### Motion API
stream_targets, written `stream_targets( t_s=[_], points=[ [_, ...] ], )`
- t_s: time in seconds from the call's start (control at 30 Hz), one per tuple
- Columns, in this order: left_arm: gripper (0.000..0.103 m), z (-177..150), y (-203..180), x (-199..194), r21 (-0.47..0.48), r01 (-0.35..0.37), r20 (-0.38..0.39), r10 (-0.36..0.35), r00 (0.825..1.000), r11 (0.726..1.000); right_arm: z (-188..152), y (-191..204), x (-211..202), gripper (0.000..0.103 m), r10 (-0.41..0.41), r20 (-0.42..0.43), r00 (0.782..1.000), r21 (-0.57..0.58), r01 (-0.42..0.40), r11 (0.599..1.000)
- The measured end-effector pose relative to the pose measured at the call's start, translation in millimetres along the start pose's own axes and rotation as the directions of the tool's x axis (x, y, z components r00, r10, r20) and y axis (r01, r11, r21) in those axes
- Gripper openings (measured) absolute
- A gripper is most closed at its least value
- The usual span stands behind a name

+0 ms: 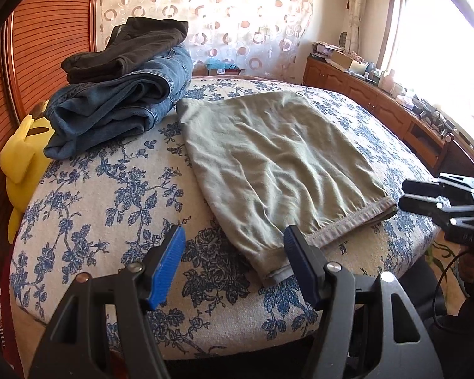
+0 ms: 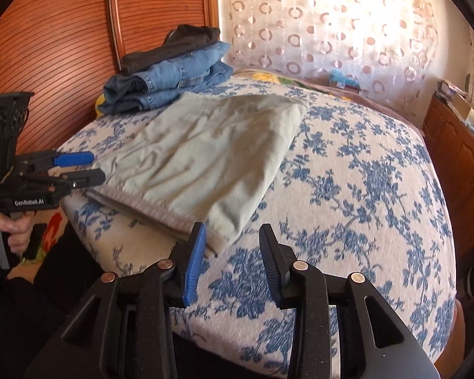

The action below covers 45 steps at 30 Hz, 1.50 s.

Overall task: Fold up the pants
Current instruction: 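Open the left gripper and bring both grippers to the folded hem edge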

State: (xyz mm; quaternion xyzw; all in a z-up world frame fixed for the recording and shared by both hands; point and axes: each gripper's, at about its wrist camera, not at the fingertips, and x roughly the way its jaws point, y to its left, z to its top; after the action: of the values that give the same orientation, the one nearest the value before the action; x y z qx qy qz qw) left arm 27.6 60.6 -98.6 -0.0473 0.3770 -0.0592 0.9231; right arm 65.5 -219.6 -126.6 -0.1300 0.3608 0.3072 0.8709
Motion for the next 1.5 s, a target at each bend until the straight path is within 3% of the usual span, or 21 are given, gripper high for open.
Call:
stream_targets(
  t_s=[0.7,0.8,1.03,1.23,1.43,1.5],
  points=[
    [0.065,-6.4,3.7,-7.2,-0.02,0.034,0.01,-0.034,0.999,0.999,-3.1,21.8,18.7,0.049,-0.035,-0.022,0.999,-0.047,0.034,0.998],
    [0.058,-8.3,4.4,-6.6,-0.026,0.05,0.004,-0.05,0.999,0.998,-4.9,22.4,20.4,0.049,-0.038,-0.03,0.999,-0.053,0.037,0.998],
    [0.056,-8.4,3.7,-7.5,-0.032,0.065,0.006,-0.065,0.998,0.997,-9.5,19.6,20.1,0.049,-0.079,-0.05,0.996,-0.059,0.076,0.995],
    [0.043,-9.3,2.2,-4.3,-0.036,0.095,-0.006,-0.096,0.995,0.995,-7.7,17.3,20.0,0.049,-0.083,-0.034,0.996,-0.043,0.082,0.996],
    [0.036,-10.6,-0.8,-4.4,-0.035,0.123,-0.011,-0.124,0.992,0.992,-4.4,20.9,15.6,0.022,-0.055,0.015,0.998,-0.042,0.056,0.998],
    [0.027,-11.2,-2.2,-5.8,-0.034,0.134,-0.007,-0.134,0.991,0.99,-5.0,21.1,15.9,0.013,-0.047,0.013,0.999,-0.049,0.048,0.998]
  ],
)
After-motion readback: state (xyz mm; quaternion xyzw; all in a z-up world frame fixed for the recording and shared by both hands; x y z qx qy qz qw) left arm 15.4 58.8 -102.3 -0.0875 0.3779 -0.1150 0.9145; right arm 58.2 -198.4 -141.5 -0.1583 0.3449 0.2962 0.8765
